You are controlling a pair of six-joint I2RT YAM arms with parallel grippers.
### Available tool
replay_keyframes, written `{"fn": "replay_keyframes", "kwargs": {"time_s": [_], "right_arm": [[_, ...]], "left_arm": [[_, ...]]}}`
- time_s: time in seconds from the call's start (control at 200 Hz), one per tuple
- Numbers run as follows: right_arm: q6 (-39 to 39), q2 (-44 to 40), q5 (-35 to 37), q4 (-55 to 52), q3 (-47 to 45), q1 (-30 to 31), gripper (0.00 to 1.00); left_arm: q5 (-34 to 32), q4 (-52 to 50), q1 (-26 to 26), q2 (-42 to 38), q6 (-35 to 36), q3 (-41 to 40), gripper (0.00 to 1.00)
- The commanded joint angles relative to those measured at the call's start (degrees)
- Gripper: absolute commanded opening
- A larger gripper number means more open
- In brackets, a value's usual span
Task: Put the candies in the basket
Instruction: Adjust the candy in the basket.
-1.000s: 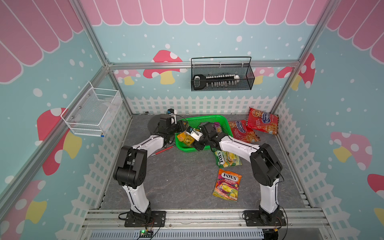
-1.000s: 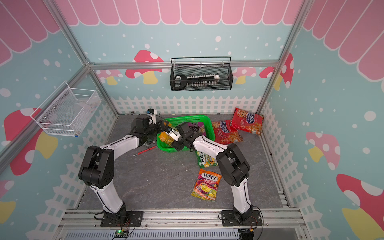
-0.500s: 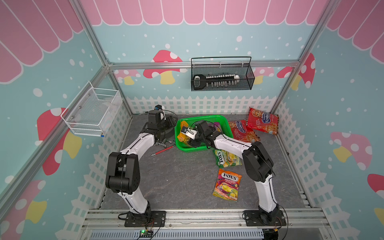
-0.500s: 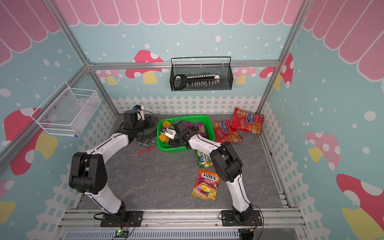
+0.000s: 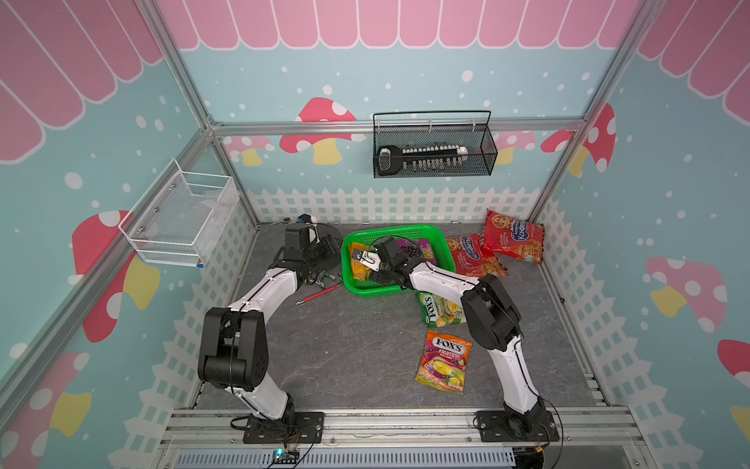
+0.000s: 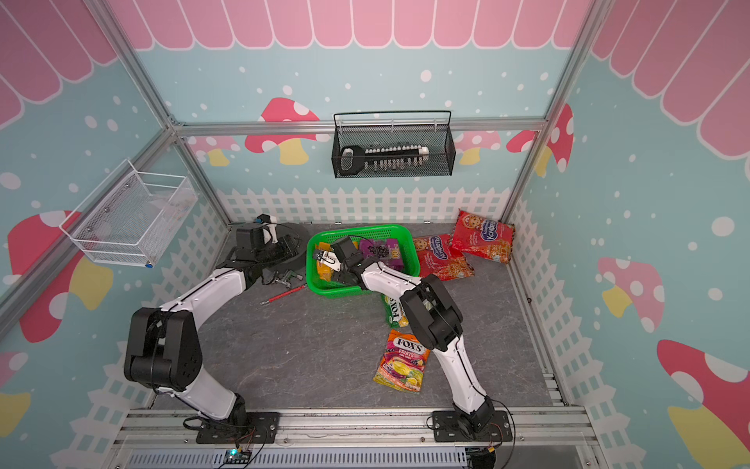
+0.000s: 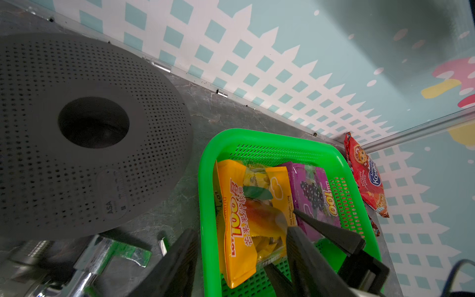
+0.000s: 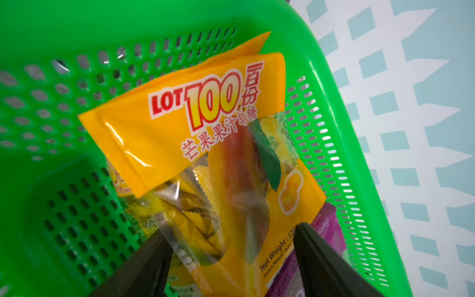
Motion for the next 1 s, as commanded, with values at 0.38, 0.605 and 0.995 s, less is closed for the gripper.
{"fn": "replay_keyframes", "kwargs": {"time_s": [0.38,0.605,0.995], "right_arm": [[0.86,6.01,1.30,5.74,6.70,-0.30,0.80],[6.84,-1.70,-3.24,6.19,1.52,-0.39,0.80],[21.71,-11.90,-13.29,-4.79,-6.01,-2.67,0.77]], "left_arm": [[3.64,-0.34,0.06,0.47,-0.67,-2.78,0.58],[3.95,-1.04,-1.54,2.17,-1.44,-2.81,0.57],[-2.30,-4.85,-4.66,-0.32,0.03,-7.66,0.57]]}}
